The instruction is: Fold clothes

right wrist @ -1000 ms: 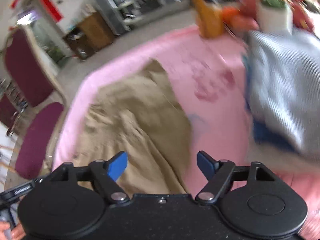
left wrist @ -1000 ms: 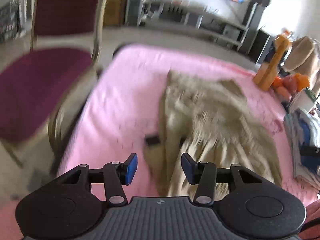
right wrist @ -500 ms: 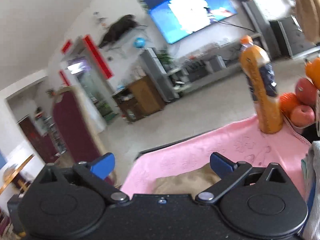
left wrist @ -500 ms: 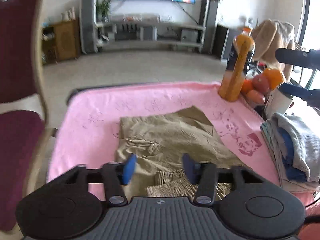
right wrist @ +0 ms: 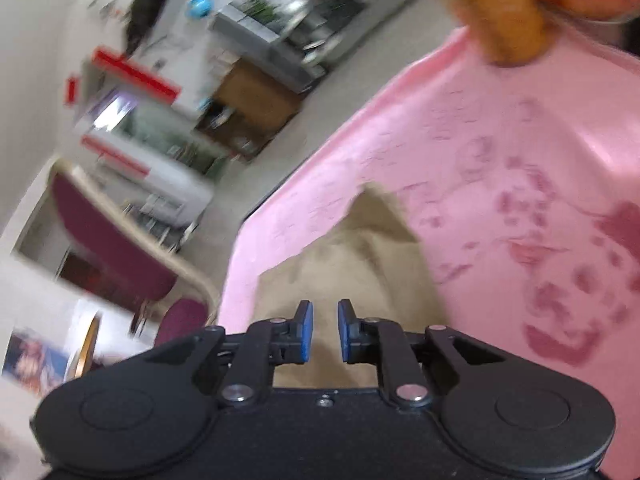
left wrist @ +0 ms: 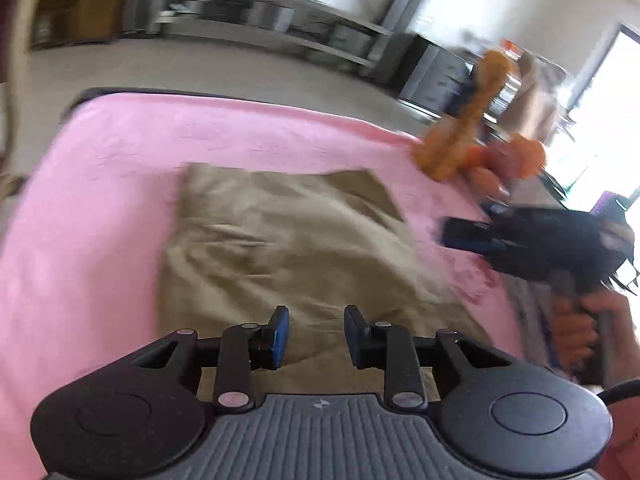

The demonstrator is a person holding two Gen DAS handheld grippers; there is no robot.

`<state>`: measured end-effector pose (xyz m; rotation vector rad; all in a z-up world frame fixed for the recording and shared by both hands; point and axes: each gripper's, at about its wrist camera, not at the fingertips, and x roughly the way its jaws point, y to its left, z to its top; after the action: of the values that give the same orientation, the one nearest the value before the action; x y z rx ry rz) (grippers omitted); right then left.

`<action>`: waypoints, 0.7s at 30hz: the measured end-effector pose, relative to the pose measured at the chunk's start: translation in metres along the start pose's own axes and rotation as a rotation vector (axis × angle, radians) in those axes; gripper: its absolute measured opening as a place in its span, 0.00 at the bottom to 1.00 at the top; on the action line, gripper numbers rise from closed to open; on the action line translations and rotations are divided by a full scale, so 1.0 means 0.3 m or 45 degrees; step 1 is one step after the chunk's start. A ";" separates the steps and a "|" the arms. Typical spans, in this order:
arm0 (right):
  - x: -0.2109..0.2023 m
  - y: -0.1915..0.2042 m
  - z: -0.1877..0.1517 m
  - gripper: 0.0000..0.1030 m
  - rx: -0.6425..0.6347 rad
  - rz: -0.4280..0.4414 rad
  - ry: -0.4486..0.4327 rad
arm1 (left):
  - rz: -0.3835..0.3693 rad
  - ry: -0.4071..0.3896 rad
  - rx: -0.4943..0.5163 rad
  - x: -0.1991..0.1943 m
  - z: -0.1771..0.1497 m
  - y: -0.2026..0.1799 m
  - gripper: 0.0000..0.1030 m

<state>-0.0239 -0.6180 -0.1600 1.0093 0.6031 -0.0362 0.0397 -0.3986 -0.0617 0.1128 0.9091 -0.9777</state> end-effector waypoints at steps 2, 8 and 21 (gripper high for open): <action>0.047 -0.006 -0.016 0.16 0.017 0.079 0.100 | 0.106 0.035 0.114 0.061 -0.007 -0.045 0.31; 0.245 -0.037 -0.052 0.21 -0.008 0.046 0.417 | 0.291 0.136 0.191 0.205 -0.029 -0.043 0.35; 0.056 -0.142 0.121 0.29 0.124 -0.281 -0.292 | 0.244 -0.041 -0.190 0.071 0.048 0.113 0.35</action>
<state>-0.0060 -0.6663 -0.1874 1.0119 0.5032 -0.3749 0.0791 -0.3996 -0.0779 0.0561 0.9209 -0.7295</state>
